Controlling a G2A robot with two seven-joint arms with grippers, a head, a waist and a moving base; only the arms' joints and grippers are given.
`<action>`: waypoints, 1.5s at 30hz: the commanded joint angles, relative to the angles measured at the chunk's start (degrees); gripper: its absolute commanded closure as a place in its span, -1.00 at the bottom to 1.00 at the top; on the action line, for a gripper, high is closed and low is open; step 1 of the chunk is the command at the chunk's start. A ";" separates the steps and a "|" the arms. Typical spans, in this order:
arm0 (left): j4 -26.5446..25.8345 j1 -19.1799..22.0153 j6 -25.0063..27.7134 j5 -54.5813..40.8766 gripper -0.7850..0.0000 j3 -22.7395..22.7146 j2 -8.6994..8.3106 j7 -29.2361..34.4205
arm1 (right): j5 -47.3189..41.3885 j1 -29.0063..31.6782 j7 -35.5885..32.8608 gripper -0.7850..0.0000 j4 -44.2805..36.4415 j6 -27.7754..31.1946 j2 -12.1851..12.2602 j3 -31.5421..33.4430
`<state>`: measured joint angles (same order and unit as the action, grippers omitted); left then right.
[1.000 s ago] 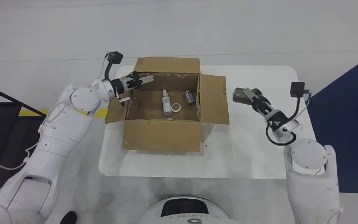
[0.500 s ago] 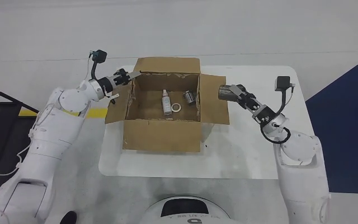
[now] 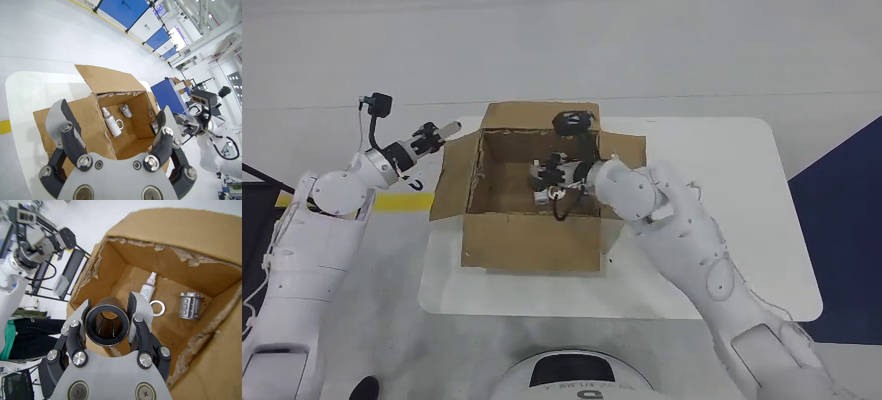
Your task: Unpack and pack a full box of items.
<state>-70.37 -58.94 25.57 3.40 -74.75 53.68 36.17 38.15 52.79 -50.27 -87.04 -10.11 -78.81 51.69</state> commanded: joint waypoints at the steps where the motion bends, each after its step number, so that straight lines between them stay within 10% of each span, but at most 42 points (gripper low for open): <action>1: 0.00 0.01 0.00 0.01 -1.00 0.00 0.00 0.01 | 1.74 -3.32 -1.69 1.00 4.63 -0.91 -0.89 -3.88; 12: 0.00 0.01 0.00 0.01 -1.00 0.00 0.00 0.01 | 7.46 -12.11 -8.44 0.97 19.47 -5.40 -5.28 -15.01; 14: 0.00 0.01 0.00 0.01 -1.00 0.00 0.00 0.01 | 7.10 -12.59 -8.28 0.58 20.49 -5.60 -5.88 -15.64; 18: 0.00 0.01 0.00 0.01 -1.00 0.00 0.00 0.01 | 6.66 -13.44 -9.15 -1.00 21.73 -4.57 -6.64 -16.28; 28: 0.00 0.01 0.00 0.01 -1.00 0.00 0.00 0.01 | 5.01 -11.84 -8.36 -1.00 15.37 -3.71 -5.85 -11.18; 37: 0.00 0.01 0.00 0.01 -1.00 0.00 0.00 0.01 | 3.43 7.64 -1.41 -1.00 -14.21 -0.31 0.50 13.63; 45: -0.14 -1.62 -2.81 9.07 -1.00 -0.04 -0.27 -3.59 | -5.06 19.65 3.04 -1.00 -15.65 4.71 2.84 30.76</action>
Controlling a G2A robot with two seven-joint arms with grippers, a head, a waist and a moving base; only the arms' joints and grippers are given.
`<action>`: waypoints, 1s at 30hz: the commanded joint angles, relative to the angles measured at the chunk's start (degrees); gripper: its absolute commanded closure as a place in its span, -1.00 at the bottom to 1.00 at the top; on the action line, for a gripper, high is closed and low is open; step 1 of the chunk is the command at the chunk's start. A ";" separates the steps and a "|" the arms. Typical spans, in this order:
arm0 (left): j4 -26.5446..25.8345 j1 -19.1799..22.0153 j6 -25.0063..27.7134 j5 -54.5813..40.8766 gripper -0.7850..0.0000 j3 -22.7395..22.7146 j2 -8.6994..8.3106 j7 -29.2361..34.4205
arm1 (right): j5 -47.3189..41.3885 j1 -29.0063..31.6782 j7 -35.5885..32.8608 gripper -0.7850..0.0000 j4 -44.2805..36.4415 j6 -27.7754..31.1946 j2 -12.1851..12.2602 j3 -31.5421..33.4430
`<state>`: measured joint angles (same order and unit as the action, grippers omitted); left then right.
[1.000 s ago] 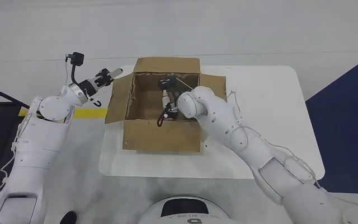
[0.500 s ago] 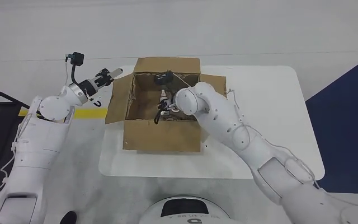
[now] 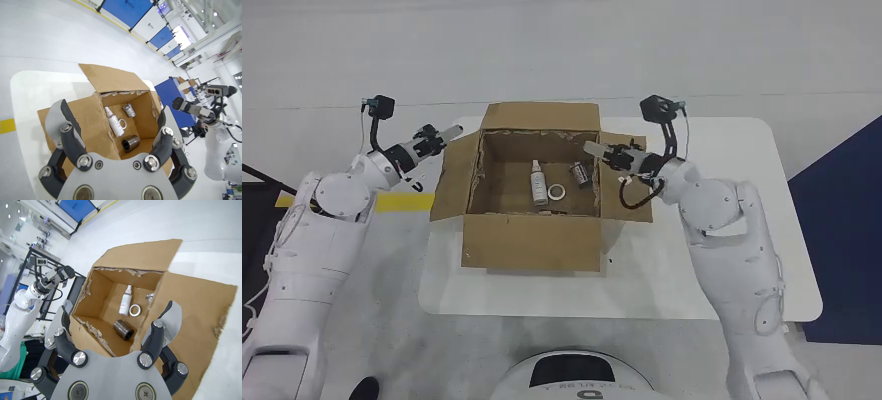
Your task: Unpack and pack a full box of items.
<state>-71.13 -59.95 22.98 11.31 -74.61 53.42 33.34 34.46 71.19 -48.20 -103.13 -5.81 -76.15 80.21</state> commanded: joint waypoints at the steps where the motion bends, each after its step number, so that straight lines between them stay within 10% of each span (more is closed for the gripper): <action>1: 1.90 -1.10 0.19 -0.43 -1.00 -0.72 -0.04 -0.68 | -2.91 2.21 1.71 -1.00 1.01 1.03 0.32 3.84; 11: 8.71 -3.12 0.77 -4.96 -1.00 -4.27 -0.47 0.45 | -15.22 4.23 7.10 -1.00 16.82 5.84 1.06 11.98; 30: 31.76 5.43 -0.63 -4.97 -1.00 5.81 3.61 4.10 | -40.01 -3.85 -1.84 -1.00 39.15 20.41 1.24 10.63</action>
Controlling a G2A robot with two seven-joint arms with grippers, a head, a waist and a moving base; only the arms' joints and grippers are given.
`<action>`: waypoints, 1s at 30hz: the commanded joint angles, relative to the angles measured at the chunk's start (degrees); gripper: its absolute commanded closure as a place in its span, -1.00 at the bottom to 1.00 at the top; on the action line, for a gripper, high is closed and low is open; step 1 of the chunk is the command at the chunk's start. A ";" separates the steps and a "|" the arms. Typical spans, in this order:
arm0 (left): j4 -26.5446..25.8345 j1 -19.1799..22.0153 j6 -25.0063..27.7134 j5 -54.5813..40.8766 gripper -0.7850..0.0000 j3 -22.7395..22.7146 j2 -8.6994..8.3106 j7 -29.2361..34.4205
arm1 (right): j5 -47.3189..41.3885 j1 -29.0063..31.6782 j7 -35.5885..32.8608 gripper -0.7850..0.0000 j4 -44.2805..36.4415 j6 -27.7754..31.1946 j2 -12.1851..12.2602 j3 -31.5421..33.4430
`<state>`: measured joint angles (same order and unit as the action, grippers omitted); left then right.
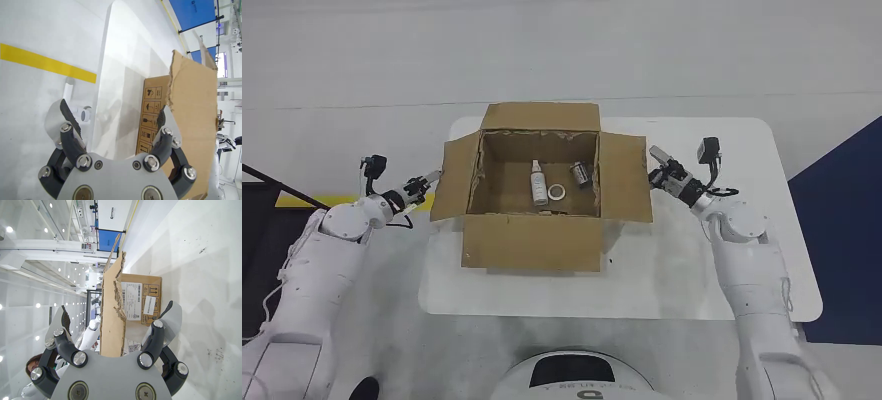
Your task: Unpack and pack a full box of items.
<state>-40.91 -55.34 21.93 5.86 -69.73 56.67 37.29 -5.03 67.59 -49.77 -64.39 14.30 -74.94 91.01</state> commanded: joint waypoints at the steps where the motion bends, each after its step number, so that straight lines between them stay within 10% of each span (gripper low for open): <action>1: 2.62 1.50 0.72 0.63 -1.00 1.58 0.70 0.17 | -0.75 -0.41 -0.45 -1.00 0.79 0.52 0.08 -0.33; 12: 9.04 6.53 10.33 -4.36 -1.00 3.55 3.05 1.75 | -29.51 -2.62 -17.18 -1.00 8.88 5.25 -0.52 0.48; 19: 8.99 6.99 16.89 -10.99 -1.00 1.16 2.94 4.98 | -31.82 -3.12 -21.76 -1.00 8.56 7.52 -0.03 0.63; 30: -9.57 6.05 16.55 -3.95 -1.00 1.96 2.12 6.79 | -23.77 -0.78 -14.31 -1.00 -9.72 4.46 -0.05 -5.23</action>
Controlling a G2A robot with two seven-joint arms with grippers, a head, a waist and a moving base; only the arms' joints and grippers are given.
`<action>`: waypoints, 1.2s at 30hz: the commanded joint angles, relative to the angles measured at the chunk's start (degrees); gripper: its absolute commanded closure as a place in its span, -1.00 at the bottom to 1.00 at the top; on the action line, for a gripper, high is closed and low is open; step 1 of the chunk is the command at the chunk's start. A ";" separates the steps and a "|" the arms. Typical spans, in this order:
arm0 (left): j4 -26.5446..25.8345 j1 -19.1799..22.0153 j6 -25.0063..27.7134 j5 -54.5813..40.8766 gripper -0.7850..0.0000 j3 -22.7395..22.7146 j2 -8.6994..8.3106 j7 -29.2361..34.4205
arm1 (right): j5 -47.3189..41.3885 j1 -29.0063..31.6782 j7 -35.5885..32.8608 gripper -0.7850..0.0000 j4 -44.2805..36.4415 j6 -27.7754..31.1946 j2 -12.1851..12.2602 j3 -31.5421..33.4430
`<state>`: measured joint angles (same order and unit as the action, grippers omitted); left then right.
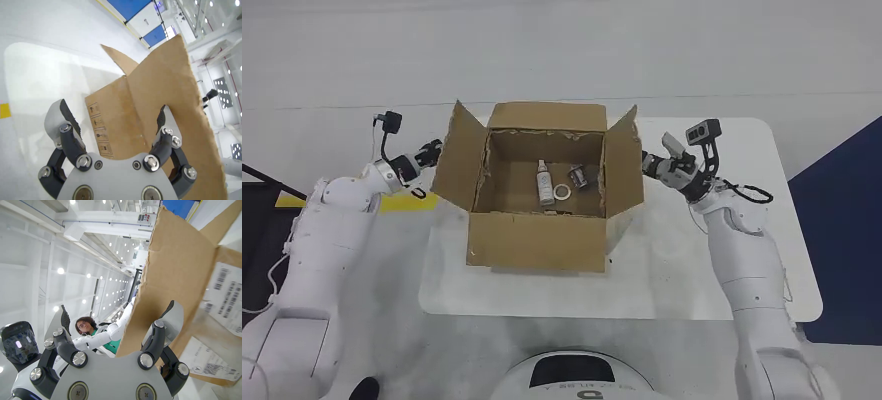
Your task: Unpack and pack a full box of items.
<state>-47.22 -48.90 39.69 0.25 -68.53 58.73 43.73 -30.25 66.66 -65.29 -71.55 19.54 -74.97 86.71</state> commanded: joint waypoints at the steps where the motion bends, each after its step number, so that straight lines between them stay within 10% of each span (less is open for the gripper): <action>1: -5.17 -0.66 -2.30 2.73 -1.00 1.35 0.15 0.33 | 2.06 0.31 2.20 -1.00 -4.30 -1.40 -0.10 -1.77; 17: -7.86 0.28 -5.79 7.76 -1.00 8.07 2.21 -1.42 | 33.97 -3.65 15.88 -1.00 -16.45 -18.11 -0.40 -17.69; 36: -5.46 3.08 -9.65 12.09 -1.00 9.88 2.94 -0.44 | 39.69 -2.84 18.41 -1.00 -19.03 -22.86 -0.07 -20.18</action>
<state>-52.63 -45.84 29.90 12.37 -58.41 61.75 43.27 9.44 63.83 -46.88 -90.58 -3.32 -75.04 66.53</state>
